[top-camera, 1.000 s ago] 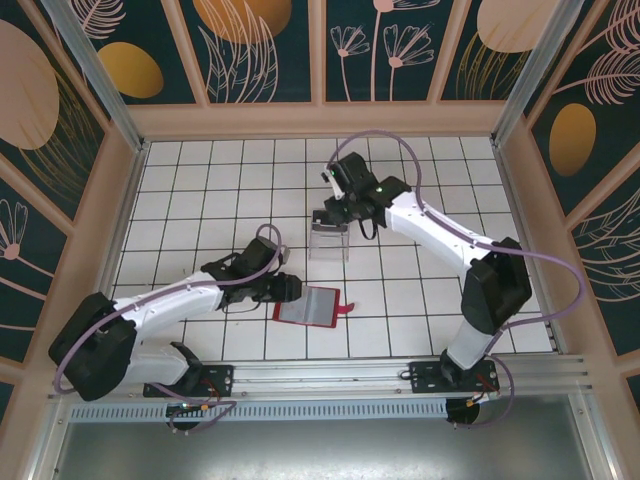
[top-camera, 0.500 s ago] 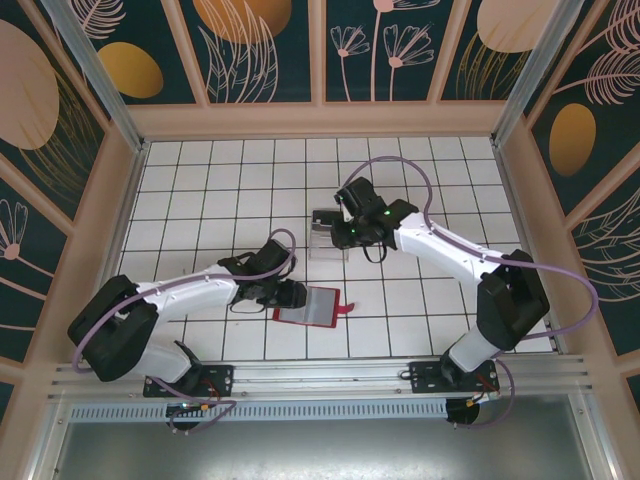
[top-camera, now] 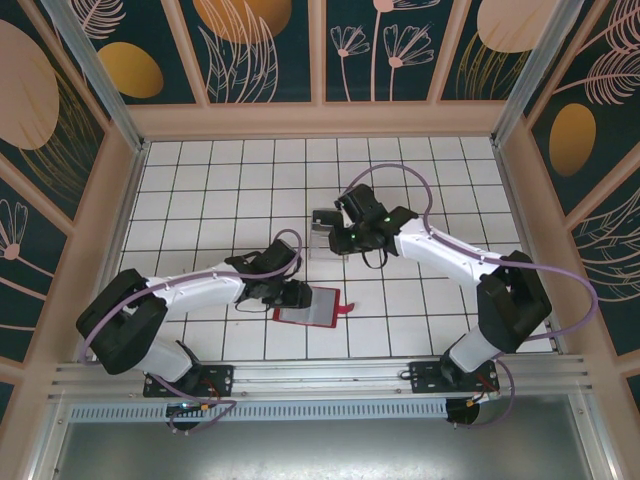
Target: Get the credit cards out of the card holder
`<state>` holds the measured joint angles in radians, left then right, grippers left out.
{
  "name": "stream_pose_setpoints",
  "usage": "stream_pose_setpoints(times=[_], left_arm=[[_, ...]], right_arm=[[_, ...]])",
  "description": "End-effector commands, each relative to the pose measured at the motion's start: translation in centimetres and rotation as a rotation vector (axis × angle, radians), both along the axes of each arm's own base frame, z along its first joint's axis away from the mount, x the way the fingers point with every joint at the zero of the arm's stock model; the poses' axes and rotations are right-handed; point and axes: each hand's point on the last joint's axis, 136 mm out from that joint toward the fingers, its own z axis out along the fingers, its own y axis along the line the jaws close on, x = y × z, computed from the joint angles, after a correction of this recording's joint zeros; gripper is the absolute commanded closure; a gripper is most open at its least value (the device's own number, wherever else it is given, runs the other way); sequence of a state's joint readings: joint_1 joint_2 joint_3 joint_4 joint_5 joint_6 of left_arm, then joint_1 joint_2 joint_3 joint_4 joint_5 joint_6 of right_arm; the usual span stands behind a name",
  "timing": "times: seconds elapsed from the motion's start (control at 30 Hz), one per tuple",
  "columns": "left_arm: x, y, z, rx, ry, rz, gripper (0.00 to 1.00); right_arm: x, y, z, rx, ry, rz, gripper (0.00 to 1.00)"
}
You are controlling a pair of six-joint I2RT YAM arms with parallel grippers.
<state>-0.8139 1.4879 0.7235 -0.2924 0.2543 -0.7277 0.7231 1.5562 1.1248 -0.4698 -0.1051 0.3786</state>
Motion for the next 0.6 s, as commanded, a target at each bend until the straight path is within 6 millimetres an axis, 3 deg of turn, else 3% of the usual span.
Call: stream_pose_setpoints(times=[0.0, 0.17, 0.4, 0.57], left_arm=[[-0.5, -0.6, -0.5, -0.011, 0.04, 0.001, 0.52], [-0.3, -1.3, -0.1, -0.051, 0.036, 0.006, 0.53], [-0.5, -1.8, -0.1, -0.111, 0.033, 0.023, 0.69], [-0.8, -1.5, -0.8, -0.123, 0.04, 0.038, 0.74]], right_arm=[[-1.0, 0.9, 0.8, 0.082, 0.013, -0.007, 0.76], [-2.7, 1.4, -0.5, 0.167, 0.099, -0.028, 0.76], [-6.0, 2.4, -2.9, 0.296, 0.266, -0.058, 0.78], [-8.2, 3.8, -4.7, 0.317, 0.346, -0.025, 0.77]])
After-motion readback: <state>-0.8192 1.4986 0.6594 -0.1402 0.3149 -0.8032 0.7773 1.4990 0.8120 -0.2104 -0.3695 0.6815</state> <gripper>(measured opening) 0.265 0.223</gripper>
